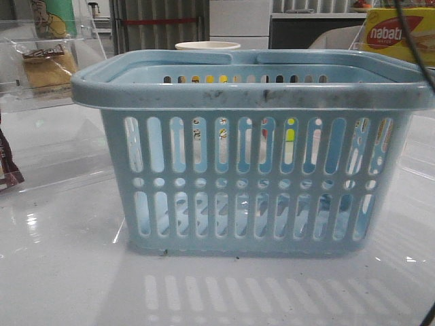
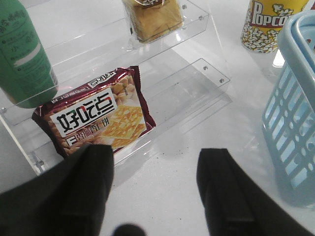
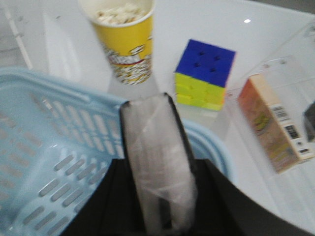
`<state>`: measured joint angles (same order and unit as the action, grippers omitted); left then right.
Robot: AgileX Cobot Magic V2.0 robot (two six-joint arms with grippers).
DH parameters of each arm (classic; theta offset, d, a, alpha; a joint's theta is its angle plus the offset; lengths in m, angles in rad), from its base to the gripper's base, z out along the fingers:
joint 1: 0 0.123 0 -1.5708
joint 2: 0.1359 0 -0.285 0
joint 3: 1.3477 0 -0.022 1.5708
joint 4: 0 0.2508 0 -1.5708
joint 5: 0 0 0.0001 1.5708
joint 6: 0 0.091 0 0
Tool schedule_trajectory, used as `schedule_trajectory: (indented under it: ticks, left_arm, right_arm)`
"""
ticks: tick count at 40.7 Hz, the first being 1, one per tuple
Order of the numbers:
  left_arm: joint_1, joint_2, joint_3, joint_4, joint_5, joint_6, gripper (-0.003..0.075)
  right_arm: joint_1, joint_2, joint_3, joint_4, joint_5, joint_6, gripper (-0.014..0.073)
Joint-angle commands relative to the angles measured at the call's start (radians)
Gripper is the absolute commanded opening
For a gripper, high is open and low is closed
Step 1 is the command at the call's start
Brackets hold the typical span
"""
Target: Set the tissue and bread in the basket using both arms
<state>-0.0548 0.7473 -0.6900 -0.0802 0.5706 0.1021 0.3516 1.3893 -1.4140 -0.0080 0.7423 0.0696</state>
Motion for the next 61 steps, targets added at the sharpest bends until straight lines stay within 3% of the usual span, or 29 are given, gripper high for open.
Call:
schedule_trajectory:
  ticks: [1, 8, 16, 18, 25, 27, 38, 61]
  left_arm:
    - [-0.007, 0.002, -0.035, -0.009, -0.078, -0.004, 0.0434]
    - [-0.007, 0.002, -0.035, -0.009, -0.078, -0.004, 0.0434]
    - [-0.007, 0.002, -0.035, -0.009, -0.078, -0.004, 0.0434]
    - [-0.007, 0.002, -0.035, -0.009, -0.078, -0.004, 0.0434]
    - [-0.007, 0.002, -0.035, -0.009, -0.078, -0.004, 0.0434]
    - [-0.007, 0.002, -0.035, -0.009, -0.078, -0.004, 0.0434]
    - [-0.007, 0.002, -0.035, -0.009, -0.078, -0.004, 0.0434]
    - [-0.007, 0.070, -0.035, -0.009, -0.078, -0.004, 0.0434]
  right_arm:
    - [0.073, 0.008, -0.031, -0.001, -0.038, -0.005, 0.0226]
    - [0.136, 0.097, -0.031, 0.028, -0.037, -0.005, 0.0226]
    - [0.138, 0.187, -0.031, 0.041, -0.040, -0.005, 0.0233]
    - [0.138, 0.204, -0.031, 0.041, -0.038, -0.005, 0.0262]
    - [0.138, 0.226, -0.031, 0.041, -0.045, -0.005, 0.0498]
    - [0.138, 0.218, -0.031, 0.036, -0.050, -0.005, 0.0517]
    - [0.138, 0.045, 0.021, 0.019, -0.017, -0.027, 0.0510]
    - [0.138, -0.460, 0.454, 0.008, -0.087, -0.043, 0.0510]
